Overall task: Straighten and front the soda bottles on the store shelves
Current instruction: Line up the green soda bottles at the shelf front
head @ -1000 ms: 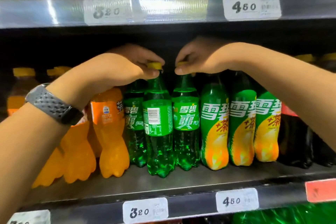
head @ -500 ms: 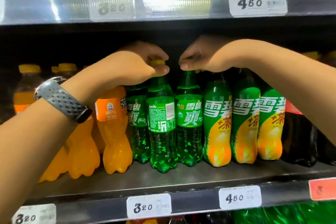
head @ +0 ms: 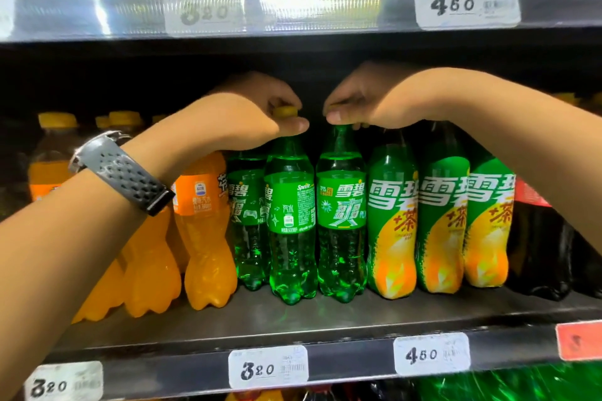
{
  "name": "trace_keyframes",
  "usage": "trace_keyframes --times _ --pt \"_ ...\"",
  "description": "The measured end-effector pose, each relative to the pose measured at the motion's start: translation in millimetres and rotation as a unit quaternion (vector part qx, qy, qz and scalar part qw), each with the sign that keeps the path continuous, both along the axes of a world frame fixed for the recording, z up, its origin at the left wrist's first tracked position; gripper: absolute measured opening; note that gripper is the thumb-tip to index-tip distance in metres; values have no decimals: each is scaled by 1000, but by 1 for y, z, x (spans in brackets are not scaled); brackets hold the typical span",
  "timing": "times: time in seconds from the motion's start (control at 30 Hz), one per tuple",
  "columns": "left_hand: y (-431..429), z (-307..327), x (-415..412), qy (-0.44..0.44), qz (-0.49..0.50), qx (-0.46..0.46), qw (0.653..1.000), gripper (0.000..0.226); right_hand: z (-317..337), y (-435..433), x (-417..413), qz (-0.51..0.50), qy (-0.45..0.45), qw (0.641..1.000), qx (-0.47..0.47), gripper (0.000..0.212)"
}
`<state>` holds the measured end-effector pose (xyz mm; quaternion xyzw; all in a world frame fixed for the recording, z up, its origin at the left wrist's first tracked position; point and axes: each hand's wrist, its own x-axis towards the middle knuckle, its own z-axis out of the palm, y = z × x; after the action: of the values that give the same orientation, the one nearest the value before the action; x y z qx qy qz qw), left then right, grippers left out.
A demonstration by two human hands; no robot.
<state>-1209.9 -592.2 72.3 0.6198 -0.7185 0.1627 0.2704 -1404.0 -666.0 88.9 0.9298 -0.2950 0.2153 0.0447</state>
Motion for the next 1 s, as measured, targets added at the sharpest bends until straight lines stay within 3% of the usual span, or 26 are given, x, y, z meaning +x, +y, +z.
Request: trace_keyframes --times 0.1,0.37,0.5,0.6,0.8,1.0 --pt "1 3 2 -20 -11 25 999 35 -1 -1 0 -1 -5 1000 1 22" --pt "-4 -4 -9 -11 50 -64 997 46 6 3 -1 -23 26 999 21 24" --pt "9 2 -2 -38 34 -65 997 34 12 17 14 -15 -2 999 -39 31" --pt "17 11 15 -92 87 -88 988 27 14 28 40 -1 -29 997 -66 26" --pt "11 7 32 -153 131 47 978 33 6 29 94 -34 63 994 -80 42" --pt "2 10 37 -125 133 25 983 33 11 21 86 -77 111 987 -87 51"
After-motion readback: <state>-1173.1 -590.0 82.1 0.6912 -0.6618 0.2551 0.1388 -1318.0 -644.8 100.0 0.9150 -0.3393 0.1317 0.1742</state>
